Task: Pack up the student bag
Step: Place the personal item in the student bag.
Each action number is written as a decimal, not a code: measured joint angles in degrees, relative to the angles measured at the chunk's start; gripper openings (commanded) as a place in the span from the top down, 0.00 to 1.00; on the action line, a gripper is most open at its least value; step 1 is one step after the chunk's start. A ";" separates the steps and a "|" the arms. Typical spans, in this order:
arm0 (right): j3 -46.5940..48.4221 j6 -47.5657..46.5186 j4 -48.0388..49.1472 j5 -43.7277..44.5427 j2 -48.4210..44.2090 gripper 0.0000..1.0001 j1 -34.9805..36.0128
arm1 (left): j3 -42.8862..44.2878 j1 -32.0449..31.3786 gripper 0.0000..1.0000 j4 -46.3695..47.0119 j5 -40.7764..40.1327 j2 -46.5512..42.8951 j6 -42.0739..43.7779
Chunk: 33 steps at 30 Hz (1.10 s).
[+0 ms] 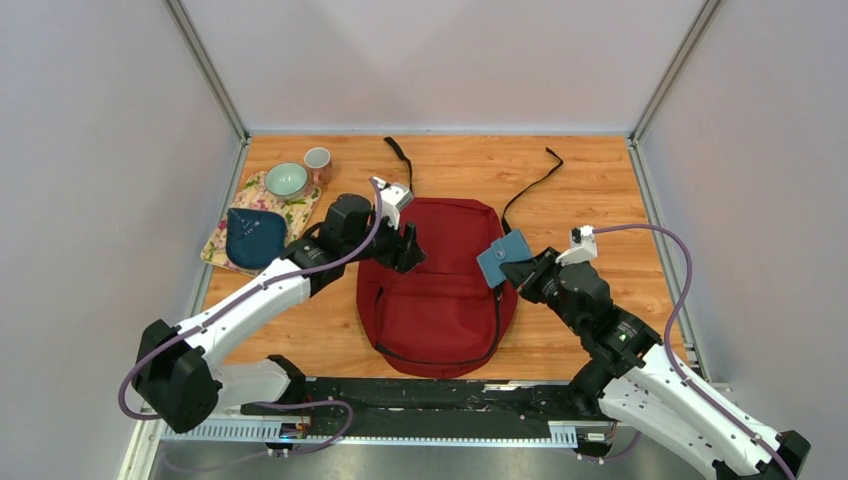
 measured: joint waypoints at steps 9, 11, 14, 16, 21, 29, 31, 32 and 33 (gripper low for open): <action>0.00 0.00 0.00 -0.35 0.11 1.00 -0.20 | 6.40 -0.04 0.24 -0.20 -5.25 11.04 11.72; 0.00 -0.02 0.00 -0.35 0.07 1.00 -0.22 | 7.65 -0.20 0.24 -0.94 -4.85 13.33 14.91; 0.00 -0.02 -0.02 -0.35 0.00 1.00 -0.39 | 7.96 -0.83 0.24 -2.08 -4.13 14.80 19.06; 0.00 -0.02 -0.02 -0.35 0.00 1.00 -0.52 | 7.93 -1.68 0.23 -2.73 -4.24 14.93 21.46; 0.00 0.00 0.00 -0.48 0.22 1.00 -0.57 | 6.60 -6.56 0.23 -2.19 -7.30 14.91 27.93; -0.35 0.00 0.04 -0.98 0.48 1.00 -0.85 | 2.49 -10.88 0.23 -1.29 -10.86 14.91 33.29; -0.63 0.00 0.04 -1.01 0.33 1.00 -0.94 | 2.49 -10.88 0.24 -1.22 -10.86 14.91 33.59; -0.79 0.00 0.00 -1.03 0.20 1.00 -0.94 | 2.43 -10.97 0.23 -1.18 -11.06 14.91 33.75; -0.94 0.00 0.00 -1.03 0.09 1.00 -0.94 | 2.29 -11.08 0.23 -0.98 -11.41 14.91 33.77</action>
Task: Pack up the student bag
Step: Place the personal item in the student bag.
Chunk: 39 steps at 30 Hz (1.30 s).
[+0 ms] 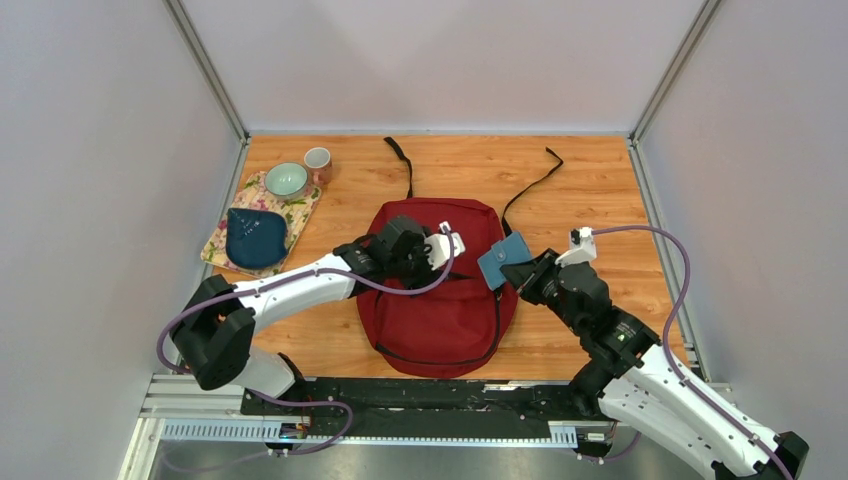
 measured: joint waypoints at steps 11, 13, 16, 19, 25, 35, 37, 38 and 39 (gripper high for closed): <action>-0.04 0.02 0.02 -0.42 -0.13 1.00 -0.26 | -2.84 -2.78 0.35 5.44 -8.96 -0.22 -1.20; -0.04 0.02 0.00 -0.46 -0.39 1.00 -0.26 | -2.84 -2.82 0.41 6.14 -10.58 -0.17 -1.75; -0.09 0.04 0.00 -0.50 -1.07 1.00 -0.28 | -2.84 -2.75 0.55 6.93 -13.14 -0.02 -2.43; -0.42 0.15 0.04 -0.81 -1.42 1.00 -0.28 | -2.84 -2.60 0.64 7.98 -15.56 0.00 -2.95; -1.95 1.03 -0.02 -1.97 -1.38 1.00 -0.35 | -2.78 -2.23 0.65 9.53 -18.49 0.00 -3.37; -2.38 1.95 0.17 -3.67 -1.40 1.00 -0.37 | -1.05 -2.23 0.94 9.55 -19.80 1.81 -4.13; -2.73 2.38 0.76 -4.61 -1.33 1.00 -0.37 | -0.57 -2.23 0.98 9.11 -19.80 1.90 -4.66; -2.97 2.67 1.18 -5.11 -1.25 1.00 -0.37 | -0.20 -2.23 0.99 8.90 -19.80 1.99 -4.83; -3.30 3.02 1.75 -5.88 -0.87 1.00 -0.37 | 0.24 -2.23 1.00 8.57 -19.80 2.05 -5.11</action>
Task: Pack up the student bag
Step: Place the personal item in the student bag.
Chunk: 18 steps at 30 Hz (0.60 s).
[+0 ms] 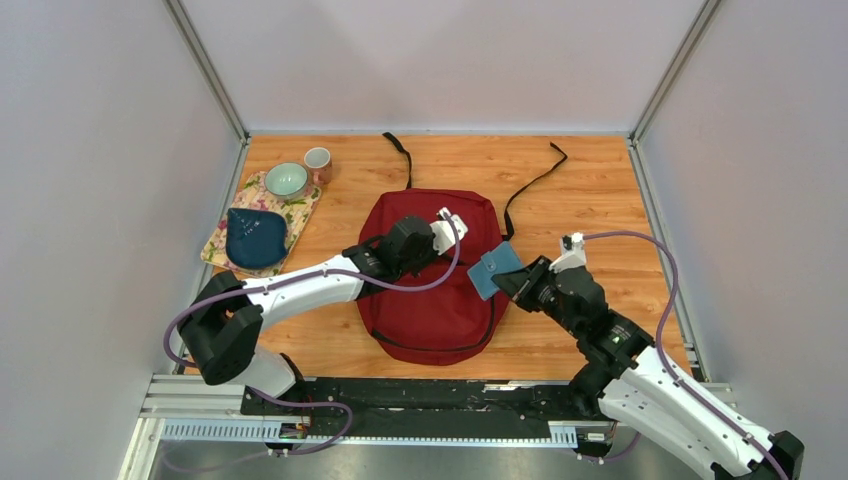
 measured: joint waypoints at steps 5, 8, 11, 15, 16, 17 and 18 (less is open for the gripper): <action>-2.19 2.23 4.22 -4.13 2.67 1.00 0.00 | 1.51 0.00 1.00 -1.57 0.46 0.07 -1.68; -3.21 3.78 7.10 -7.17 5.20 1.00 0.00 | 2.40 0.00 1.00 -3.19 1.07 0.09 -2.69; -4.09 5.53 11.17 -10.49 7.82 1.00 0.00 | 3.98 0.04 1.00 -5.11 1.86 0.09 -4.07; -5.16 8.20 17.81 -15.13 12.15 1.00 0.00 | 6.21 0.11 1.00 -7.63 3.02 0.09 -7.32; -5.22 8.81 19.12 -16.15 13.18 1.00 0.00 | 6.88 0.22 1.00 -8.39 3.48 0.09 -8.26; -5.27 9.42 20.61 -17.18 14.29 1.00 0.00 | 7.52 0.28 1.00 -9.03 3.96 0.09 -9.44; -5.33 9.99 22.14 -18.21 15.39 1.00 0.00 | 8.15 0.35 1.00 -9.79 4.44 0.09 -10.62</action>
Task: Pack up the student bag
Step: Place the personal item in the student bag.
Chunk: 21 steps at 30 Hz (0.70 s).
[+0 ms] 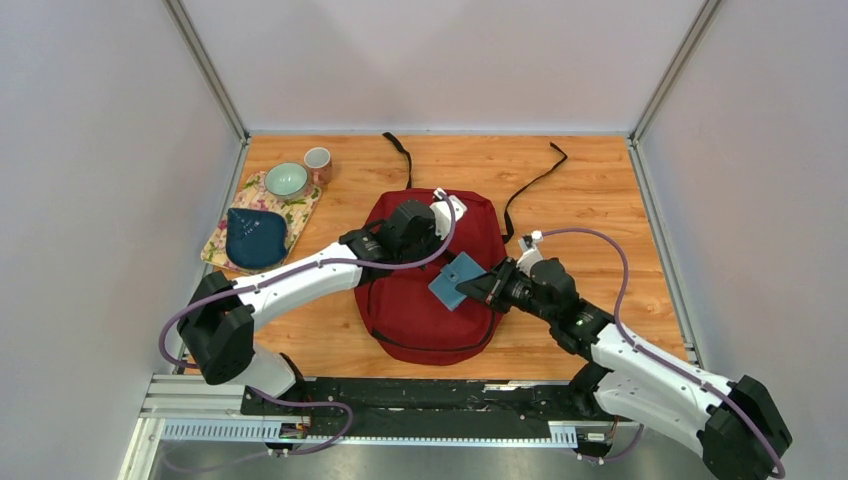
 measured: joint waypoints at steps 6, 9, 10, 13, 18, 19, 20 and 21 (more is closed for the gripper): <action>-0.17 3.67 8.63 -5.33 6.45 1.00 0.00 | 2.80 0.17 1.00 -3.26 2.38 0.00 -7.23; -0.61 5.75 12.96 -7.34 10.14 1.00 0.00 | 3.43 0.31 1.00 -4.02 3.21 0.00 -10.49; -0.66 6.36 14.23 -8.04 11.54 1.00 0.00 | 3.65 0.31 1.00 -4.28 3.37 0.00 -11.56; -0.70 8.15 18.49 -9.90 15.80 1.00 -0.02 | 4.11 0.31 1.00 -5.03 3.65 0.00 -14.10; -0.79 10.51 24.30 -12.44 21.40 1.00 -1.70 | 4.37 0.35 1.00 -5.73 3.80 0.00 -16.41; -0.81 10.84 25.00 -12.70 22.03 1.00 -2.34 | 4.37 0.35 1.00 -5.75 3.82 0.00 -16.61; -0.83 11.30 25.90 -13.33 22.75 1.00 -3.37 | 4.37 0.35 1.00 -5.75 3.82 -0.02 -16.76; -0.87 11.67 26.73 -13.57 23.23 1.00 -4.22 | 4.37 0.35 1.00 -5.75 3.87 -0.04 -16.92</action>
